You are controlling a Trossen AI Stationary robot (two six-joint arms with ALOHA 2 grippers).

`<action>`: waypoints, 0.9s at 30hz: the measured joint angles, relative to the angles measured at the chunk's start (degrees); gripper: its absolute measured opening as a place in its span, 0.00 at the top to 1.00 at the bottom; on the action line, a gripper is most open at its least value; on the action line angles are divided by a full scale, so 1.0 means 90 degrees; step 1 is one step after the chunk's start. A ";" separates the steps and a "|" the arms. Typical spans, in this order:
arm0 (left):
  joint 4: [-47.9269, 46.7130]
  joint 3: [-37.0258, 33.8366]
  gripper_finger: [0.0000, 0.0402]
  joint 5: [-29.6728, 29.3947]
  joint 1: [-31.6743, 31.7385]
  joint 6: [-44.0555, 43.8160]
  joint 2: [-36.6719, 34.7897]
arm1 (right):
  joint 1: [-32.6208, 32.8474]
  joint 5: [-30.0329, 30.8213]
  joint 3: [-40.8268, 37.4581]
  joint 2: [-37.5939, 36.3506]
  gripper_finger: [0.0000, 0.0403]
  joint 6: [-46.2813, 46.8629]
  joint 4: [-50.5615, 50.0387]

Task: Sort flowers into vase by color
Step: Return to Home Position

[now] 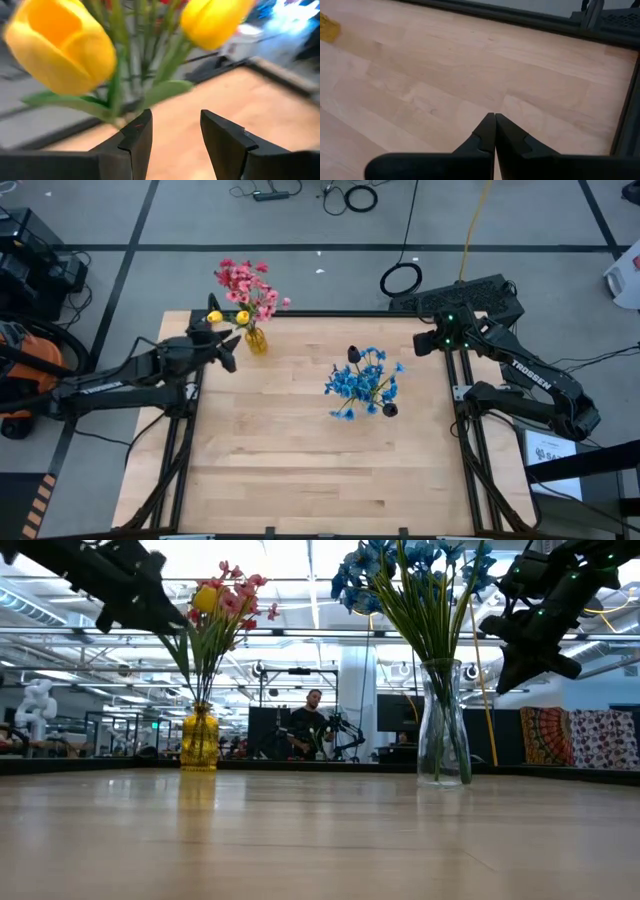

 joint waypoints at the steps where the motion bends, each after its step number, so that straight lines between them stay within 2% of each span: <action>1: -0.0017 0.0015 0.57 0.0188 -0.0037 -0.0245 -0.0059 | -0.0002 -0.0002 0.0000 0.0000 1.00 -0.0004 -0.0052; 4: -0.0006 0.0015 0.57 0.1099 -0.0214 -0.0539 -0.0140 | 0.0000 -0.0005 0.0000 0.0000 1.00 -0.0176 -0.0155; 6: 0.0246 -0.0122 0.57 0.1458 -0.0445 -0.0560 -0.0110 | 0.0000 -0.0011 0.0000 0.0000 1.00 -0.0249 -0.0215; 12: 0.2457 -0.1335 0.57 0.1337 -0.1205 -0.0248 0.0055 | 0.0000 -0.0034 0.0000 -0.0002 1.00 -0.0307 -0.0279; 15: 0.3019 -0.1727 0.57 0.1104 -0.1312 -0.0713 0.0053 | 0.0000 -0.0032 0.0000 -0.0002 1.00 -0.0308 -0.0277; 18: 0.2723 -0.1816 0.57 0.1088 -0.1310 -0.0839 0.0046 | 0.0000 -0.0032 0.0000 -0.0002 1.00 -0.0303 -0.0259; 24: 0.1759 -0.1819 0.57 0.1009 -0.1310 -0.0295 0.0053 | 0.0000 -0.0032 0.0000 -0.0002 1.00 -0.0289 -0.0250; 27: 0.1243 -0.1819 0.57 0.1358 -0.1340 -0.0040 0.0067 | 0.0000 -0.0032 0.0000 -0.0002 1.00 -0.0287 -0.0250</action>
